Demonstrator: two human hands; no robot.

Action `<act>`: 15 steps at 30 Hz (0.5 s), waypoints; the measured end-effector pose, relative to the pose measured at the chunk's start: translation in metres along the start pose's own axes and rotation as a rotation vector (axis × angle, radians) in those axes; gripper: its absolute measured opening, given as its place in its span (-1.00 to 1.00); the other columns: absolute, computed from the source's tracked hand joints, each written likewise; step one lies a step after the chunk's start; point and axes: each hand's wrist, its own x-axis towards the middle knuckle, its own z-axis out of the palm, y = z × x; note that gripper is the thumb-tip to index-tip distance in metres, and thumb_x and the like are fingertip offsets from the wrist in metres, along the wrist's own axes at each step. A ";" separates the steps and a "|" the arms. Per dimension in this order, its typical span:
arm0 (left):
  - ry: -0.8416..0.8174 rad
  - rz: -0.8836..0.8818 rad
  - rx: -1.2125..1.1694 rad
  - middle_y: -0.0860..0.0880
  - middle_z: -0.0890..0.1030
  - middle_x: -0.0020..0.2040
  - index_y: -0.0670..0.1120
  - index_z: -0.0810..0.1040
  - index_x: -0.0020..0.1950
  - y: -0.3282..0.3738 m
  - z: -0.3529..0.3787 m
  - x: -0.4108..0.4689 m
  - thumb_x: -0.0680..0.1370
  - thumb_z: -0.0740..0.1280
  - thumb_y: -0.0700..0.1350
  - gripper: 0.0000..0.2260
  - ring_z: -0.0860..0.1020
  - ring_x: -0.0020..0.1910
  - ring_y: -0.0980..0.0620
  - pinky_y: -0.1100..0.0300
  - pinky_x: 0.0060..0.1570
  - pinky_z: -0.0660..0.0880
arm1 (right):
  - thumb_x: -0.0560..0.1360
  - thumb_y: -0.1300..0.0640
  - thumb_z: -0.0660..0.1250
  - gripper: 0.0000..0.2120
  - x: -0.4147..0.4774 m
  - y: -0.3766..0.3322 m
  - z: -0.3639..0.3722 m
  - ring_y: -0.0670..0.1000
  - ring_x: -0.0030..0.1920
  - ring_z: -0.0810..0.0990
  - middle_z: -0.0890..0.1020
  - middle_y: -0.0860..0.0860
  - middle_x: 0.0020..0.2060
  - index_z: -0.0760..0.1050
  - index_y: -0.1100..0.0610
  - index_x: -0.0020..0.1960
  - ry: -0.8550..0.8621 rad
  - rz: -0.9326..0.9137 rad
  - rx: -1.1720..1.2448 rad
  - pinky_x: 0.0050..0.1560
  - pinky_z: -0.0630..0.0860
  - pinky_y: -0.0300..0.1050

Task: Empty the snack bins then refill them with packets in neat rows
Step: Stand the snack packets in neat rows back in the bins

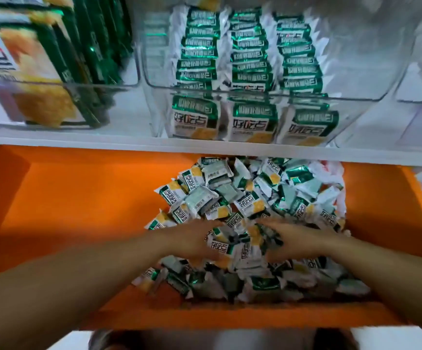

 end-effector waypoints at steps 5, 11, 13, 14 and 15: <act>-0.069 -0.101 -0.036 -0.03 -0.06 0.59 0.16 -0.11 0.56 -0.017 0.011 0.022 0.44 0.34 0.29 -0.14 -0.04 0.55 -0.10 -0.09 0.47 0.04 | 0.32 -0.26 0.44 0.10 0.029 0.009 0.018 0.11 0.45 0.26 0.02 0.01 0.55 -0.28 -0.14 0.53 -0.113 0.063 0.106 0.22 0.34 -0.16; -0.013 -0.074 -0.203 0.02 0.07 0.57 0.09 0.02 0.56 -0.020 0.028 0.037 0.44 0.42 0.17 -0.18 0.18 0.49 -0.01 0.15 0.36 0.23 | 0.33 -0.14 0.51 -0.05 0.046 0.017 0.045 0.07 0.25 0.43 0.24 0.05 0.43 -0.01 -0.12 0.52 0.020 0.039 0.259 -0.14 0.39 -0.39; -0.017 -0.050 -0.229 0.05 0.10 0.56 0.10 0.07 0.54 -0.021 0.030 0.037 0.45 0.43 0.13 -0.23 0.20 0.48 0.04 0.24 0.31 0.21 | 0.29 -0.18 0.52 -0.06 0.050 0.019 0.045 0.04 0.27 0.40 0.23 0.01 0.44 0.06 -0.13 0.49 -0.009 0.032 0.395 0.01 0.46 -0.28; -0.034 -0.052 -0.244 0.05 0.10 0.56 0.13 0.07 0.54 -0.021 0.030 0.035 0.46 0.42 0.13 -0.24 0.24 0.46 0.04 0.26 0.28 0.23 | 0.28 -0.20 0.50 -0.07 0.051 0.018 0.044 0.03 0.29 0.38 0.22 -0.01 0.44 0.07 -0.13 0.49 -0.026 0.036 0.435 0.06 0.46 -0.24; -0.064 -0.070 -0.275 0.04 0.08 0.57 0.16 0.05 0.54 -0.022 0.031 0.034 0.47 0.41 0.12 -0.25 0.32 0.43 0.02 0.26 0.25 0.31 | 0.30 -0.21 0.48 -0.10 0.052 0.017 0.044 0.03 0.33 0.36 0.21 -0.02 0.46 0.07 -0.13 0.49 -0.034 0.037 0.459 0.11 0.43 -0.21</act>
